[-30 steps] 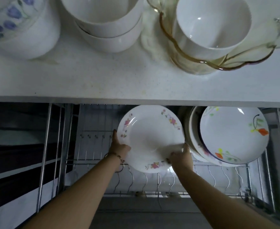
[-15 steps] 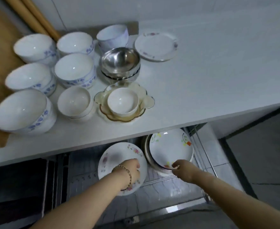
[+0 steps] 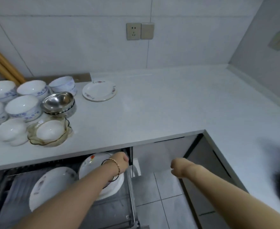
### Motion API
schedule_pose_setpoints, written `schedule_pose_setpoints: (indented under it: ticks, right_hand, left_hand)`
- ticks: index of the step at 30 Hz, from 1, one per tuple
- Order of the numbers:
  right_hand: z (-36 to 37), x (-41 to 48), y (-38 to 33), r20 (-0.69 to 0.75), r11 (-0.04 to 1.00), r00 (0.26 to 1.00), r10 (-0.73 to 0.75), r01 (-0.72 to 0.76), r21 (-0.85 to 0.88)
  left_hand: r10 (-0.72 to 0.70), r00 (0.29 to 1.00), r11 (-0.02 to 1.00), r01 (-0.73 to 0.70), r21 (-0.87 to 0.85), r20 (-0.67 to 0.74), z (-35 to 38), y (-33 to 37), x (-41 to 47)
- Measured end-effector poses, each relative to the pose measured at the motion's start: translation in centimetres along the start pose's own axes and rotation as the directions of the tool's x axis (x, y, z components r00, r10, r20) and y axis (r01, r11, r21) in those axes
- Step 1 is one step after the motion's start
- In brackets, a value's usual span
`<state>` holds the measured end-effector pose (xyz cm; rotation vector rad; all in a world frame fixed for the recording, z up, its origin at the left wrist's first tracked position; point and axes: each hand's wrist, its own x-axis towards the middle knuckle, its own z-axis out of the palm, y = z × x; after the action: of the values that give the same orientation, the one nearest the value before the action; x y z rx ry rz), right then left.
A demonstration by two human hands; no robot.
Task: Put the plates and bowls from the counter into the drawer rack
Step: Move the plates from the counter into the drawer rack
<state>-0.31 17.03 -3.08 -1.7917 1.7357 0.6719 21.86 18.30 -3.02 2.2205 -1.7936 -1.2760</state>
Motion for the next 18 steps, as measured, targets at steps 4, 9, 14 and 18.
schedule_pose_setpoints:
  ticks: [4, 9, 14, 18]
  right_hand:
    - [-3.9, 0.4, 3.2, -0.010, 0.995, 0.996, -0.086, 0.086, -0.048]
    - [-9.5, 0.6, 3.2, -0.083, 0.981, 0.977, -0.194, 0.190, -0.048]
    - [-15.6, 2.3, 1.1, -0.145, 0.954, 0.943, -0.298, 0.292, -0.066]
    - [-20.0, 5.0, -1.3, -0.184, 0.940, 0.922, -0.342, 0.339, -0.048]
  left_hand:
    - [-0.016, 0.998, 1.000, 0.017, 0.008, -0.059, 0.1, 5.1, -0.3]
    - [-0.080, 0.986, 0.995, 0.072, -0.064, -0.144, -1.9, 8.5, 0.0]
    - [-0.147, 0.962, 0.978, 0.106, -0.180, -0.231, -6.2, 9.0, 3.2]
    - [-0.203, 0.943, 0.950, 0.125, -0.287, -0.263, -10.4, 8.1, 6.9]
